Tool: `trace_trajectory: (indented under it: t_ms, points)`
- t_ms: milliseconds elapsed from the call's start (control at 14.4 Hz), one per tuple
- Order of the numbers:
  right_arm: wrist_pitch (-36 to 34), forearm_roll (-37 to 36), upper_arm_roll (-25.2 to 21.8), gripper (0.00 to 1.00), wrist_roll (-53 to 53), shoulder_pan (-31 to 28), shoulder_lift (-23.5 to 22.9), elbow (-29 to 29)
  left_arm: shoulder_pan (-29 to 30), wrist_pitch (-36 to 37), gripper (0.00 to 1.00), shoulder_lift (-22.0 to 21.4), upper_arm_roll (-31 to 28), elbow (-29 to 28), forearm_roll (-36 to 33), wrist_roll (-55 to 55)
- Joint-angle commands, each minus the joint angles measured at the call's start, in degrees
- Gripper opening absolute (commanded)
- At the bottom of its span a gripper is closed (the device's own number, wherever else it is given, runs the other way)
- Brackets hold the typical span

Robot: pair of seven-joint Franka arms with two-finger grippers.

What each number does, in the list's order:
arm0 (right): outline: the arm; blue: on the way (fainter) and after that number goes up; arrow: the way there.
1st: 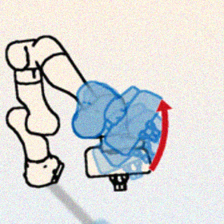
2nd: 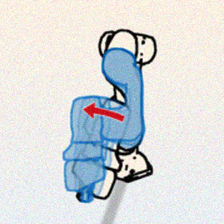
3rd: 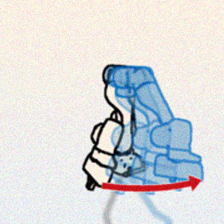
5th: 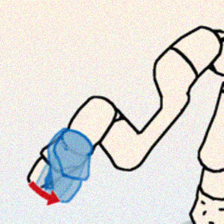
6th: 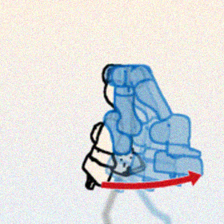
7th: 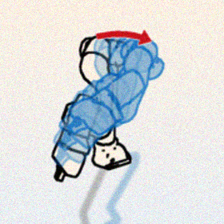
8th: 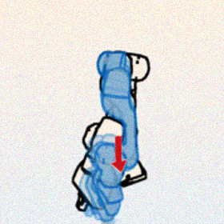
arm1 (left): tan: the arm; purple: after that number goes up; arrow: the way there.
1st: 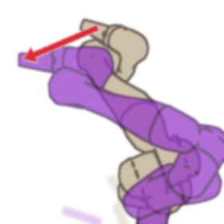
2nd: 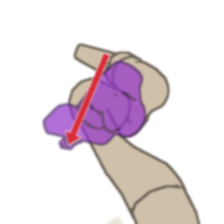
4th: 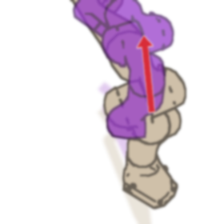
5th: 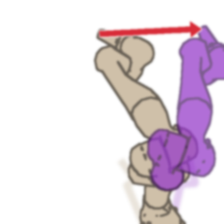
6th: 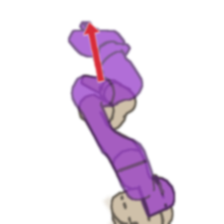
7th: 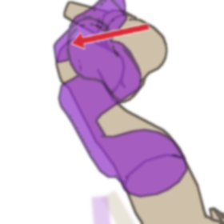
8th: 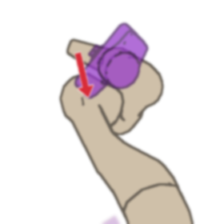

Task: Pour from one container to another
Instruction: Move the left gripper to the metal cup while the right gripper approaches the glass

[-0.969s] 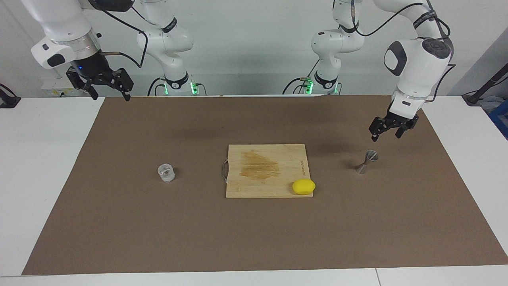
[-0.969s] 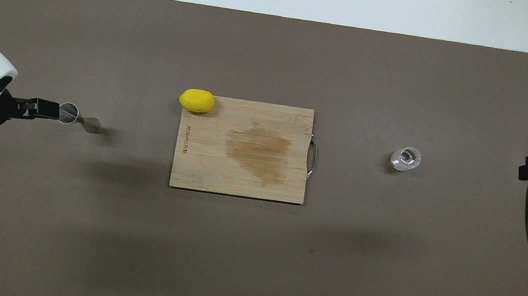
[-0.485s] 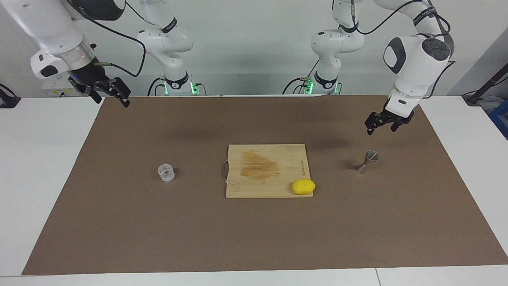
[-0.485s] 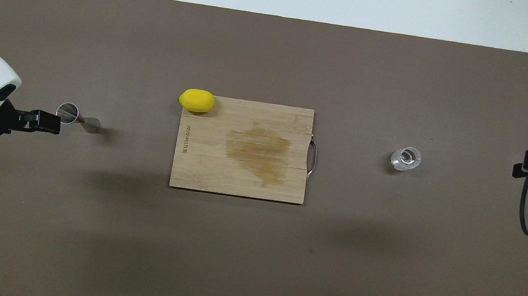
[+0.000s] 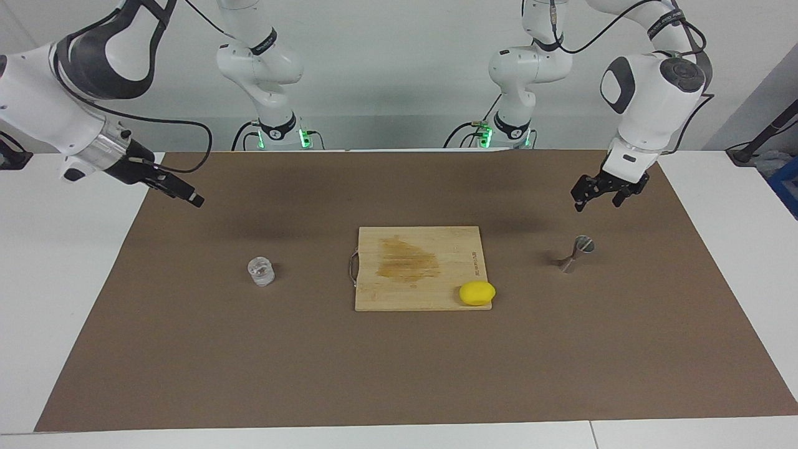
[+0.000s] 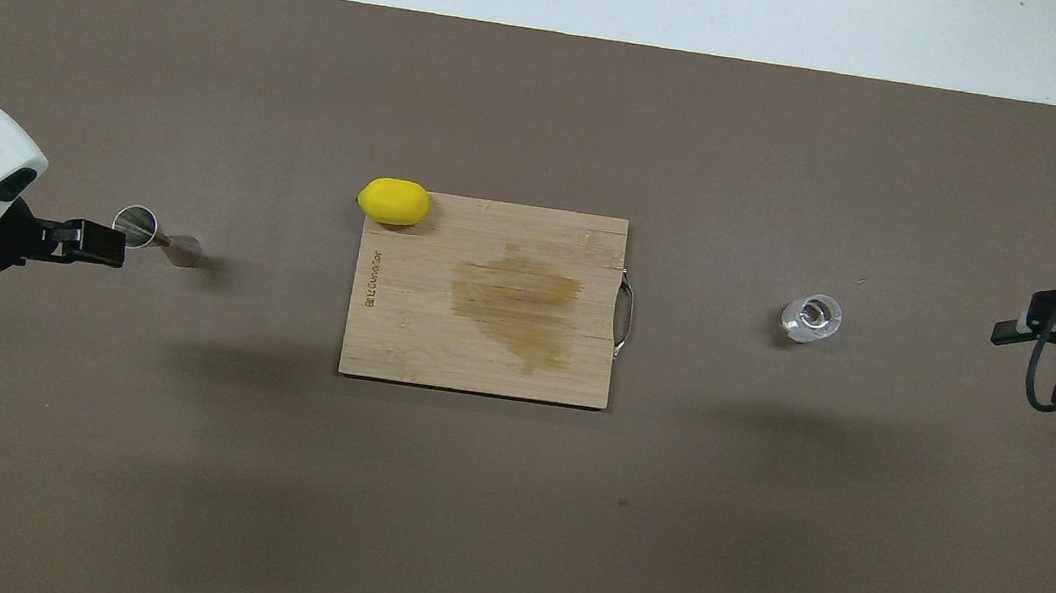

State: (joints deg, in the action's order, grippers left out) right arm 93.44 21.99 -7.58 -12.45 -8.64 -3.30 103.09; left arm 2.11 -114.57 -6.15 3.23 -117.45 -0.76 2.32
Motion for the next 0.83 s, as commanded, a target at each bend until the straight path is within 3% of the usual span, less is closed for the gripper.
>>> trace_trajectory:
  t_ms: [0, 277, 485, 762]
  points:
    - [0.9, 3.8, 0.5, 1.00, -2.1, -1.9, -0.7, 1.3, 0.4, 1.1, 1.00, 0.4, -0.8, 2.6, 3.5, -7.5]
    - [1.0, 9.4, 0.5, 1.00, -9.6, -3.4, -2.7, 1.7, 6.7, 1.8, 1.00, 1.7, -1.0, 4.3, 13.2, -22.6]
    - [2.8, 14.8, 0.5, 1.00, -20.7, -2.8, -2.6, 2.8, 10.6, 0.9, 1.00, 4.0, -1.0, 5.0, 18.5, -42.8]
    - [3.1, 21.0, 0.5, 1.00, -26.8, -3.6, -4.6, 3.9, 12.4, -1.4, 1.00, 7.5, -1.0, 5.0, 22.9, -66.5]
